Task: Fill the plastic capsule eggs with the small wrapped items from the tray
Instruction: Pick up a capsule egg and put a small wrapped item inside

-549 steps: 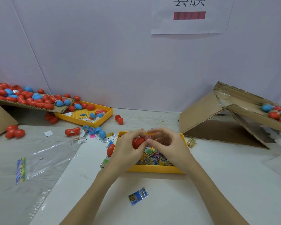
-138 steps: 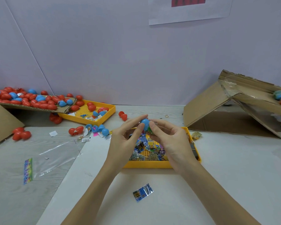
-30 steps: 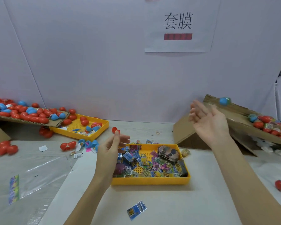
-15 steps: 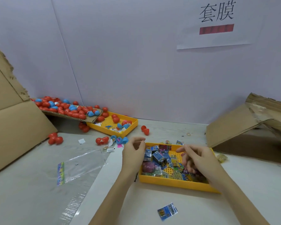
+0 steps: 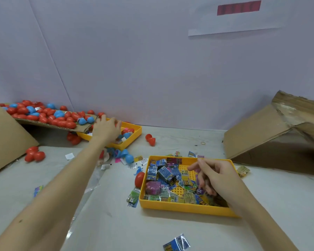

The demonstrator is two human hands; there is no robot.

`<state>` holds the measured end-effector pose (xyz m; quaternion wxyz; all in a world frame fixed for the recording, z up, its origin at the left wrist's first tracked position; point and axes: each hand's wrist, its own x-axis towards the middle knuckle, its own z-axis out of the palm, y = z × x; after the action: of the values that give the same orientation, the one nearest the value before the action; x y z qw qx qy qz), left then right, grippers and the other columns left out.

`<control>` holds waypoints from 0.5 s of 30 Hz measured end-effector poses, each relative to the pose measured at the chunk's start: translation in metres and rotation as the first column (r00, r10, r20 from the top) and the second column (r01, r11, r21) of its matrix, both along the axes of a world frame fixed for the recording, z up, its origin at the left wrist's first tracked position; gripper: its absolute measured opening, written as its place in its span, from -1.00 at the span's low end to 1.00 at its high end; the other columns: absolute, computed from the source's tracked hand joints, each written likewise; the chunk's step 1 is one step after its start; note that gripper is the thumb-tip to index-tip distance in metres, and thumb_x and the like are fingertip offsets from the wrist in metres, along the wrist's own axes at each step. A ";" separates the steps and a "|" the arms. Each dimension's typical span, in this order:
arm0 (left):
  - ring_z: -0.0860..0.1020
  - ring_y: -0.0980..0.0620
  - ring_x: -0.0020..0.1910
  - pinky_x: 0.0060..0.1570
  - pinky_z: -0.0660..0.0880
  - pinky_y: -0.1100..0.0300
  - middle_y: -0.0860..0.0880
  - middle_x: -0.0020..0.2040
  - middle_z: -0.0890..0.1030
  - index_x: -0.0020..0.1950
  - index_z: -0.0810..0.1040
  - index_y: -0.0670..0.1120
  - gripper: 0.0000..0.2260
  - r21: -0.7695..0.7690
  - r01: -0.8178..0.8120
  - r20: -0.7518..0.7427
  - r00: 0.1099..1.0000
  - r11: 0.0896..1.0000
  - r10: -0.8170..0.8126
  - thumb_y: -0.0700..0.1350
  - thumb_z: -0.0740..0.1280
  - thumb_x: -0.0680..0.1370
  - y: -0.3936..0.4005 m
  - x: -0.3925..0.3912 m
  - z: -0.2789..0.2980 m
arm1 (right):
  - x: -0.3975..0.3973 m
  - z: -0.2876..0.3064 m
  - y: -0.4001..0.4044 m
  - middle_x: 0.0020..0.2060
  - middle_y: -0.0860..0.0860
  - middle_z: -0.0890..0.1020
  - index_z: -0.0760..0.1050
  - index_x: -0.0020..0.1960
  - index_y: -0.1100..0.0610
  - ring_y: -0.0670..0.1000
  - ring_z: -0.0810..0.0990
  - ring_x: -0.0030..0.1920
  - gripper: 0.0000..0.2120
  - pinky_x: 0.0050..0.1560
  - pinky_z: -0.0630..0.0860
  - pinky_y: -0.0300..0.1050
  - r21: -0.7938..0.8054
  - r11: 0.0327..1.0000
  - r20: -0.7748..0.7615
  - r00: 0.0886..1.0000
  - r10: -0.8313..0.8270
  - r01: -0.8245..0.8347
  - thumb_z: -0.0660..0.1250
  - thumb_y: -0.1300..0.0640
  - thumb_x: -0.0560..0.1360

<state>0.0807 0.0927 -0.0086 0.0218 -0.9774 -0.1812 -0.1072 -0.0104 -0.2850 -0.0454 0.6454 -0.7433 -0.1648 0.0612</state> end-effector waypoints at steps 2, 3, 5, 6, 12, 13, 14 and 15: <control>0.32 -0.25 0.46 0.39 0.34 -0.13 -0.19 0.48 0.42 0.51 0.37 -0.12 -0.61 -0.045 0.067 -0.087 0.994 0.997 -0.071 -0.04 -0.01 0.74 0.009 0.015 0.000 | 0.001 0.000 0.000 -0.47 0.09 0.55 0.70 -0.09 0.10 -0.03 0.40 -0.59 -0.65 -0.56 0.33 -0.28 -0.010 1.000 0.002 1.000 0.013 -0.013 0.19 0.05 0.70; 0.32 -0.24 0.47 0.40 0.33 -0.12 -0.20 0.49 0.43 0.51 0.38 -0.15 -0.60 -0.095 0.066 -0.089 0.993 0.993 -0.074 -0.05 -0.03 0.75 0.011 0.019 -0.002 | 0.000 -0.001 -0.001 -0.47 0.09 0.55 0.70 -0.09 0.09 -0.02 0.41 -0.58 -0.65 -0.55 0.34 -0.28 -0.020 1.000 0.003 1.000 0.022 -0.022 0.19 0.05 0.70; 0.40 -0.25 0.41 0.37 0.34 -0.11 -0.26 0.43 0.48 0.42 0.47 -0.22 -0.59 -0.130 0.056 -0.039 0.997 0.990 -0.061 -0.05 -0.01 0.75 0.016 0.024 -0.008 | -0.001 0.000 -0.001 -0.47 0.07 0.56 0.70 -0.09 0.07 -0.02 0.42 -0.56 -0.65 -0.52 0.37 -0.28 -0.039 0.999 0.005 0.999 0.036 -0.036 0.20 0.05 0.70; 0.44 -0.25 0.36 0.34 0.36 -0.11 -0.29 0.37 0.51 0.35 0.51 -0.26 -0.59 -0.160 0.050 -0.003 0.999 0.986 -0.051 -0.06 0.01 0.75 0.018 0.026 -0.012 | -0.001 0.001 -0.002 -0.46 0.06 0.56 0.70 -0.09 0.07 -0.02 0.42 -0.56 -0.66 -0.51 0.37 -0.28 -0.048 0.998 0.003 0.999 0.038 -0.038 0.20 0.05 0.70; 0.41 -0.25 0.24 0.19 0.37 -0.10 -0.32 0.19 0.56 0.20 0.55 -0.27 -0.70 -0.300 0.042 0.198 0.980 0.953 0.019 -0.09 0.14 0.72 0.012 0.015 -0.013 | -0.006 -0.001 0.000 -0.31 -0.08 0.65 0.67 -0.09 -0.03 -0.12 0.54 -0.38 -0.90 -0.26 0.52 -0.23 -0.322 0.937 0.245 0.968 -0.054 0.134 0.42 0.05 0.59; 0.41 -0.23 0.23 0.16 0.38 -0.06 -0.30 0.17 0.54 0.21 0.54 -0.25 -0.74 -0.307 0.089 0.265 0.964 0.948 -0.004 -0.08 0.21 0.70 0.004 0.010 -0.011 | -0.008 0.000 0.002 -0.25 -0.11 0.64 0.66 -0.09 -0.06 -0.14 0.55 -0.31 -0.95 -0.20 0.50 -0.28 -0.403 0.897 0.321 0.946 -0.046 0.181 0.46 0.03 0.55; 0.42 -0.21 0.20 0.11 0.37 -0.01 -0.27 0.15 0.52 0.19 0.53 -0.23 -0.78 -0.329 0.147 0.326 0.945 0.933 -0.034 -0.09 0.28 0.67 -0.007 0.004 -0.008 | -0.009 0.000 0.005 -0.19 -0.14 0.62 0.65 -0.08 -0.08 -0.15 0.55 -0.24 -0.97 -0.14 0.49 -0.29 -0.468 0.858 0.370 0.929 -0.025 0.209 0.48 0.01 0.53; 0.44 -0.18 0.15 0.06 0.37 0.05 -0.23 0.10 0.51 0.14 0.52 -0.21 -0.82 -0.351 0.207 0.362 0.929 0.913 -0.071 -0.12 0.35 0.63 -0.021 -0.006 -0.005 | -0.010 0.001 0.007 -0.12 -0.16 0.59 0.65 -0.05 -0.09 -0.15 0.54 -0.19 -0.95 -0.05 0.50 -0.22 -0.522 0.823 0.387 0.922 -0.003 0.222 0.49 -0.02 0.52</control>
<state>0.0751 0.0719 -0.0134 -0.2089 -0.9395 -0.1286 -0.2390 -0.0203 -0.2783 -0.0443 0.3605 -0.9051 -0.2133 -0.0734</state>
